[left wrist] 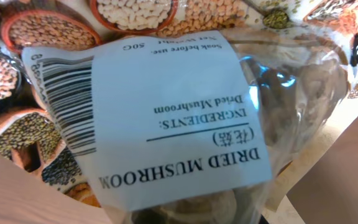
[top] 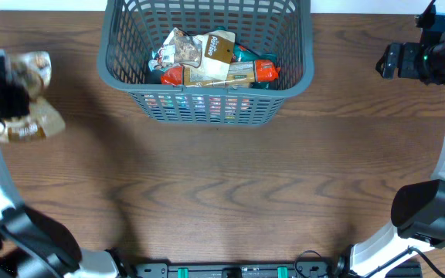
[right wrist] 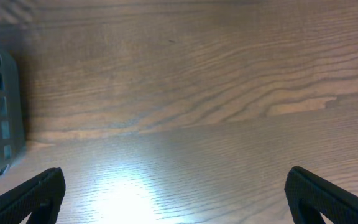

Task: Pack container
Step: 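Move the left gripper back and grasp the last snack wrapper, then carry the snack wrapper into the basket and release it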

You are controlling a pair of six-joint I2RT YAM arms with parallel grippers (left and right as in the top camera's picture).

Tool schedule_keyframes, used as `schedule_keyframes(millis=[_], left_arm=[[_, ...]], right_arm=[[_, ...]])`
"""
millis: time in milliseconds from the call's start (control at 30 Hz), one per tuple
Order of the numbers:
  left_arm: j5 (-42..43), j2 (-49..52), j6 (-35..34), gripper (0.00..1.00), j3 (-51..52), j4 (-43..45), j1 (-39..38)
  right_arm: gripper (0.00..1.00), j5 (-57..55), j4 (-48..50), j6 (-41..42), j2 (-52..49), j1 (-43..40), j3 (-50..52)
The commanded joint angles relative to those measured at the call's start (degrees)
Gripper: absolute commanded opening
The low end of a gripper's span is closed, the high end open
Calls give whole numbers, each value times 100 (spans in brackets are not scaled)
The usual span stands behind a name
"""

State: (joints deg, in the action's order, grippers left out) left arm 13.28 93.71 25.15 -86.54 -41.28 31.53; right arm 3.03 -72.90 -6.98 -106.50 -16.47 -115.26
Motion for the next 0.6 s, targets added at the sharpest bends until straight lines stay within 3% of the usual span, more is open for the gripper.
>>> schedule_keyframes(millis=[0, 133, 233, 400, 567], left_arm=[[57, -546, -297, 6, -669, -63, -575], [13, -748, -46, 6, -1541, -48, -1556], [13, -723, 625, 6, -2052, 22, -2367], [0, -599, 1744, 6, -2144, 796, -3630], [2, -177, 2758, 6, -2144, 1298, -4428]], right_arm=[[98, 20, -22, -157, -57, 39, 39], [99, 20, -24, -173, -57, 39, 39], [99, 22, -24, -192, -57, 39, 39], [99, 22, -20, -299, -57, 37, 39], [99, 26, -26, -295, -57, 39, 39]])
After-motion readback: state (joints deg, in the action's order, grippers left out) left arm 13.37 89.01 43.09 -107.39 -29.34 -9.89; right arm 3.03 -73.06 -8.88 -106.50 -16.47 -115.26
